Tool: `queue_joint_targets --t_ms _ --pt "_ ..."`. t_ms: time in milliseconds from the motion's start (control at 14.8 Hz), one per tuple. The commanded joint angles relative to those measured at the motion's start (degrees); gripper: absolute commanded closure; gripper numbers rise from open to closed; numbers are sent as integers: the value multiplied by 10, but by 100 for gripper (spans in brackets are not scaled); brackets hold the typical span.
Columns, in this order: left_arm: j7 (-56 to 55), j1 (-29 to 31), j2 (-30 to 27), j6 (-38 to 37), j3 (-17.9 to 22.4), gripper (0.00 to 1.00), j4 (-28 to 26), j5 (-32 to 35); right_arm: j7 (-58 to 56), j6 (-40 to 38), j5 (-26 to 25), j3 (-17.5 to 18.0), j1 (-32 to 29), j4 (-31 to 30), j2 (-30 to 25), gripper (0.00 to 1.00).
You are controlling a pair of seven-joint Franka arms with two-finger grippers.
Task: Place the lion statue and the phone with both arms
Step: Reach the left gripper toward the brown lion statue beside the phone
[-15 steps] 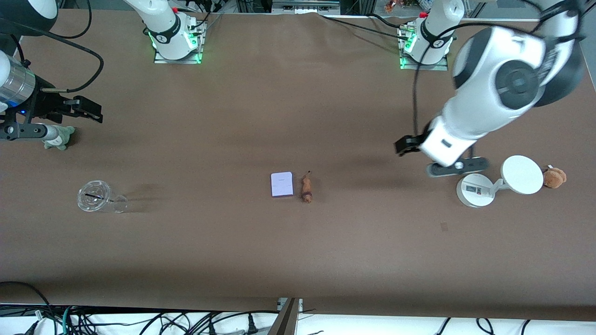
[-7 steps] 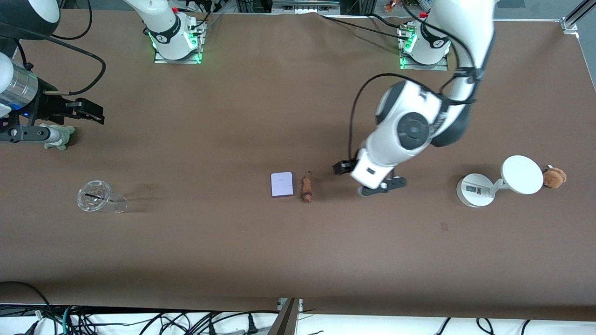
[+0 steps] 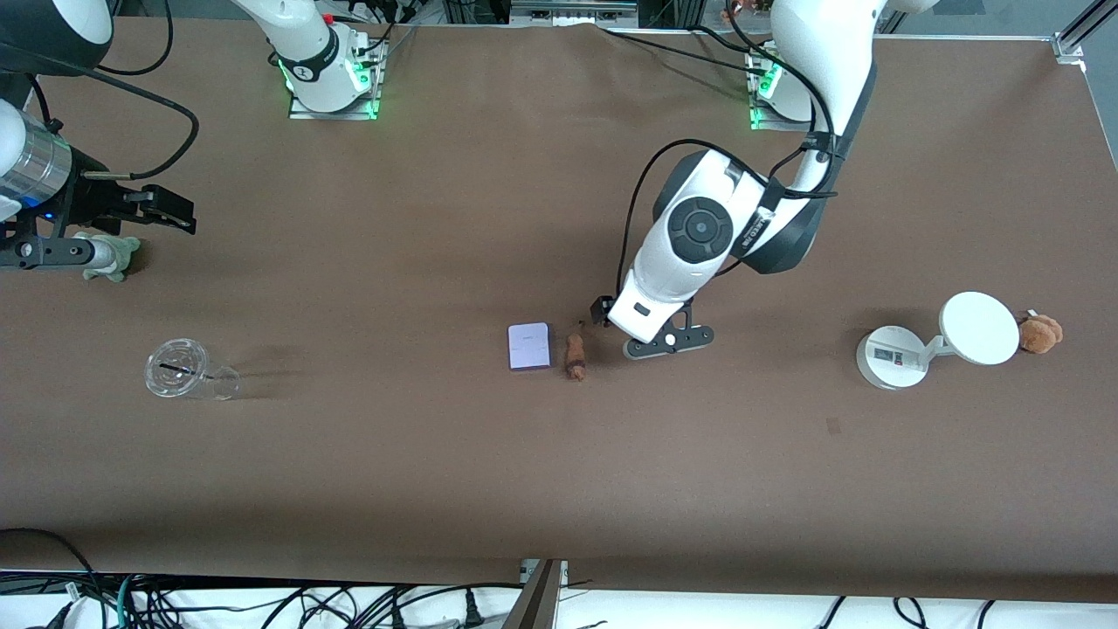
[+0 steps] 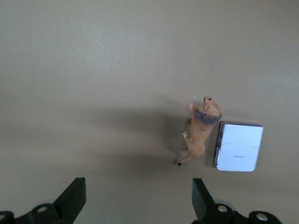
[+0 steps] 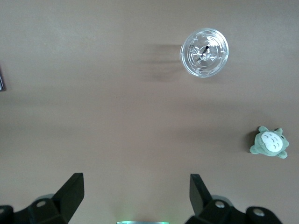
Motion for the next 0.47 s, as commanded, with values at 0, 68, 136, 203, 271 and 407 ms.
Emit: queue_joint_targets --t_ms 0,68,136,203,271,407 --pt "-15 -34 59 13 10 0 53 21 -3 -3 8 1 -3 11 6 0" --pt "-19 -39 71 16 12 0 66 21 -2 -3 8 1 -2 10 13 0" --pt "-24 -41 80 18 12 0 79 26 -2 -5 8 1 -1 11 24 0" --pt "-27 -45 82 18 11 0 92 38 -2 -4 9 1 -2 11 25 0" --pt "-30 -47 89 18 12 0 108 47 -2 -5 9 1 -2 11 25 0" --pt "-35 -61 94 18 14 0 125 63 -2 -9 8 1 0 11 27 0"
